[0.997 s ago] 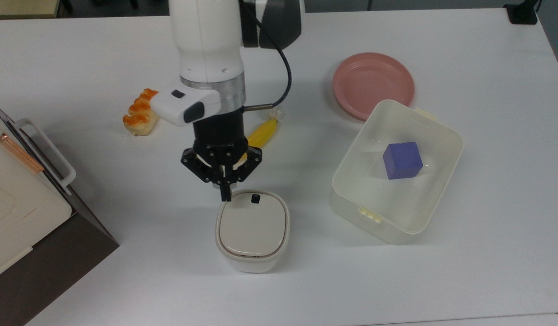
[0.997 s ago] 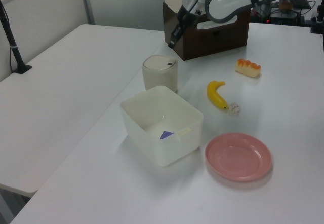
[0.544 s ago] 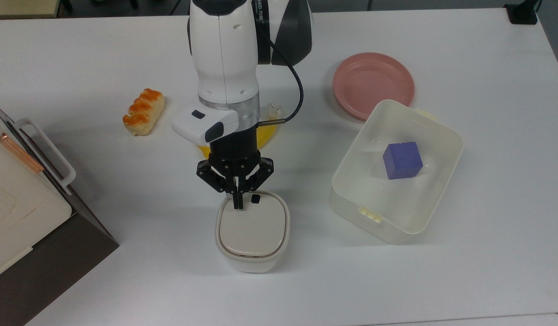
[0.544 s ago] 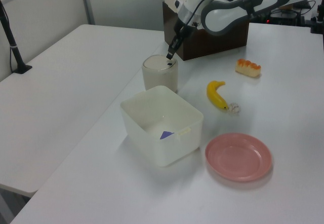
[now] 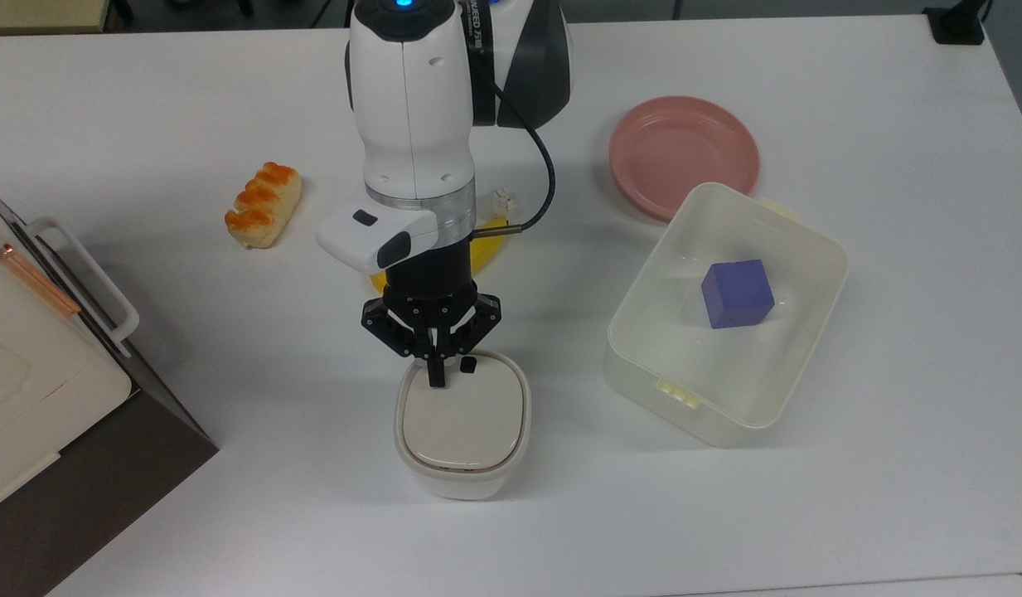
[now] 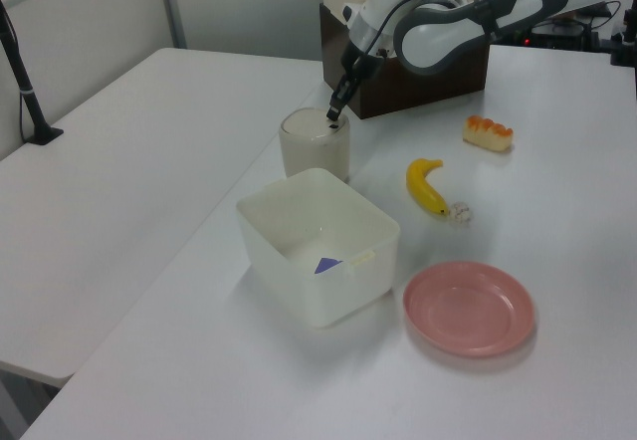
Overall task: Open the trash can
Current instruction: 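Lower the gripper onto the lid's front edge and grip it, then lift the gripper upward to swing the lid open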
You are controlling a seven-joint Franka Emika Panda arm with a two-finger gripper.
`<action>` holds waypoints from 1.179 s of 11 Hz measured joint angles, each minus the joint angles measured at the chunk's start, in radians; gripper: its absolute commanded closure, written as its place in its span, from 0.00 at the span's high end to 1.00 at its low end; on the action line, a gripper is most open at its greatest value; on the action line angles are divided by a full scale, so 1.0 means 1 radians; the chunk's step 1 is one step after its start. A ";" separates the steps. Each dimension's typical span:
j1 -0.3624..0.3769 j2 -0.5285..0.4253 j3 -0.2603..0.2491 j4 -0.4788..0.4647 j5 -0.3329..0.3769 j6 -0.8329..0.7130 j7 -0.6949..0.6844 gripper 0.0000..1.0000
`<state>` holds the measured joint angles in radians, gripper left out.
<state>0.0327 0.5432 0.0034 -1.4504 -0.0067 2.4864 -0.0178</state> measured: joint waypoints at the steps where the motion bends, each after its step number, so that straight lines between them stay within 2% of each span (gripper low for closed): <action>1: 0.000 0.002 0.000 0.001 0.000 0.001 0.000 0.05; 7: -0.002 -0.001 0.001 0.008 -0.016 0.001 0.000 0.06; 10: -0.009 -0.063 -0.003 0.025 0.006 0.001 0.004 0.06; 13: -0.021 -0.130 -0.003 0.025 0.007 -0.105 0.005 0.10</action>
<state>0.0115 0.4136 0.0004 -1.4257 0.0001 2.3809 -0.0133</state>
